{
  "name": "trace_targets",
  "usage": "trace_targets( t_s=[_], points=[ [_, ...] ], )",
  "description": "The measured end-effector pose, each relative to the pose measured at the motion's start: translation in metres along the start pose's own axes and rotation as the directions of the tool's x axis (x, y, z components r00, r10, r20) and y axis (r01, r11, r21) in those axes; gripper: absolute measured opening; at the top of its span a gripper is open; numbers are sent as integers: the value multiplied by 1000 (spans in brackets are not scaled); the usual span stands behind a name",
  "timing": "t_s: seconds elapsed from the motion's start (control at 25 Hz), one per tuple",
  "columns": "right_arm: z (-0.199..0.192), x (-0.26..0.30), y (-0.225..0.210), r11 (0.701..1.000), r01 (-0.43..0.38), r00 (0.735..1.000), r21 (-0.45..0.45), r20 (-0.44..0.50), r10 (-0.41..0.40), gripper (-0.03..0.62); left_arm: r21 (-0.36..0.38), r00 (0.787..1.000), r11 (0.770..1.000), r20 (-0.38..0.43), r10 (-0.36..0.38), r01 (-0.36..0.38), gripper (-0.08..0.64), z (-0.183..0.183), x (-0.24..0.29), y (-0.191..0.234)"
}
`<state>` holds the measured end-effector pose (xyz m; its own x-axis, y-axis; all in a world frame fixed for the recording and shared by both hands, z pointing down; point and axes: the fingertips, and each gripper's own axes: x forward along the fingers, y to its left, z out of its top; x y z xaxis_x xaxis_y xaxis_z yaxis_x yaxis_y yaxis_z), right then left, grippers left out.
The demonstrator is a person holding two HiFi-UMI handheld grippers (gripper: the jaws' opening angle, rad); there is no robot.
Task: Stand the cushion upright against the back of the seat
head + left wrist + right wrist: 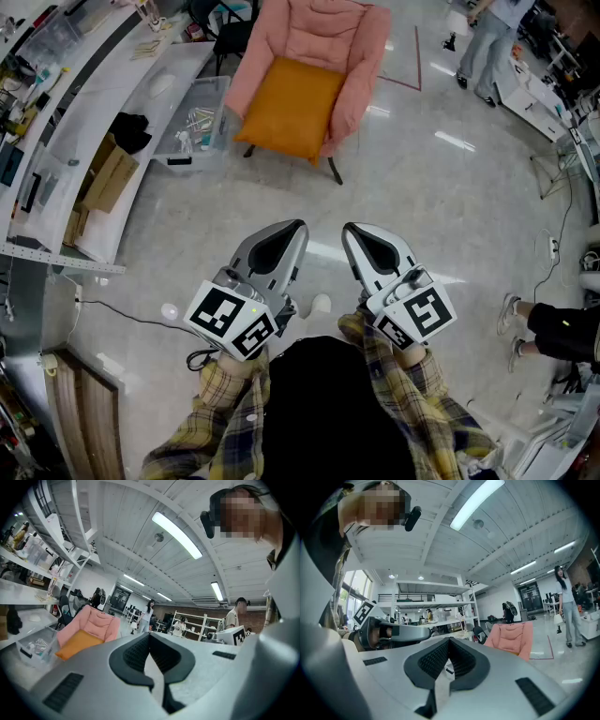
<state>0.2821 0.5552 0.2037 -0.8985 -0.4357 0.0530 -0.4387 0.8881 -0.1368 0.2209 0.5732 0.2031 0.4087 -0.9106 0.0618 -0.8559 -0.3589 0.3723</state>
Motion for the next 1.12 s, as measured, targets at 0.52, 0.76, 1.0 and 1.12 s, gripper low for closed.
trace_targets(
  t_s=[0.52,0.76,1.0,1.12],
  points=[
    [-1,4,-13,1000,-13,1000,21,6,13,18,9,999,999,19,32,-33,5,3,10,8],
    [-4,-2,-26,998,-39,999,43,9,39,18,12,998,998,23,64,-64,5,0,18,4],
    [-8,-3,-30,996,-79,997,49,6,79,18,24,996,996,17,82,-83,5,-5,26,2],
    [-7,-5,-34,995,-95,995,34,2,95,18,29,996,996,12,89,-89,5,-6,32,-1]
  ],
)
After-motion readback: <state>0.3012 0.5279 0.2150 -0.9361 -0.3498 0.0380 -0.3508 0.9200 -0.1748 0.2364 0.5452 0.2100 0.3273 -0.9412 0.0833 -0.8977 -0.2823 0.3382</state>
